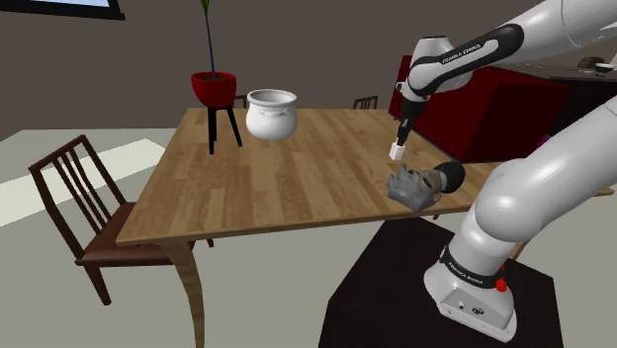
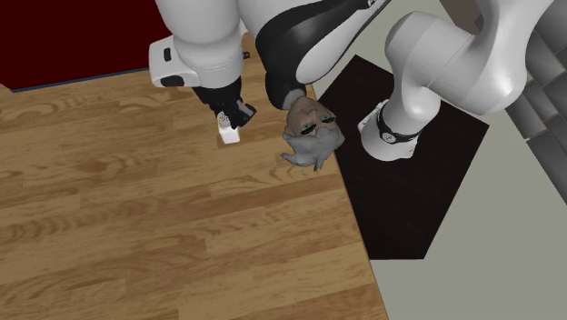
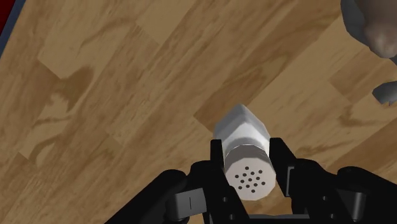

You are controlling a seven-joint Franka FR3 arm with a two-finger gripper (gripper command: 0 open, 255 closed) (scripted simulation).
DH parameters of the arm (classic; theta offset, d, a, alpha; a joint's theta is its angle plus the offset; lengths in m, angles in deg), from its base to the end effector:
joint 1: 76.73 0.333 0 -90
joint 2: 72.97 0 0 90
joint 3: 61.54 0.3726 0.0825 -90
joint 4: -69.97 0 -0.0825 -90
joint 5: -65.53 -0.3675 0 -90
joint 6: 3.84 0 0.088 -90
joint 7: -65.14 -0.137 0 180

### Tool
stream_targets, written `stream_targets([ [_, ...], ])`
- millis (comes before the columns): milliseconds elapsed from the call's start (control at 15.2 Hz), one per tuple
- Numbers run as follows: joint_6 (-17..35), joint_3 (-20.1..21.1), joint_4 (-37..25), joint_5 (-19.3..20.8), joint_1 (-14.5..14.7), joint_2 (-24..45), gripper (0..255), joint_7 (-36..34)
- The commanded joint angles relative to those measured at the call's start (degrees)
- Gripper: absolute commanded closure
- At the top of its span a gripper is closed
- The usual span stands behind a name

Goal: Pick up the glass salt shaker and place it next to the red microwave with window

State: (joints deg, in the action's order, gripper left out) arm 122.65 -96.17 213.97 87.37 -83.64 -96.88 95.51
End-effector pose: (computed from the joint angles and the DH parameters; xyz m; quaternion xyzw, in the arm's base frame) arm 0.2782 -0.2870 0.4370 0.9982 0.0295 0.0054 0.0523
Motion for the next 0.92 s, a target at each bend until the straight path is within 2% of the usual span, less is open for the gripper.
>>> stream_targets([
  [0, -1.72, 0.44, -1.01, -0.16, 0.01, -0.69, 255, 0.04],
  [858, -12.68, 3.31, -8.23, -1.3, 0.09, -4.5, 255, 0.59],
])
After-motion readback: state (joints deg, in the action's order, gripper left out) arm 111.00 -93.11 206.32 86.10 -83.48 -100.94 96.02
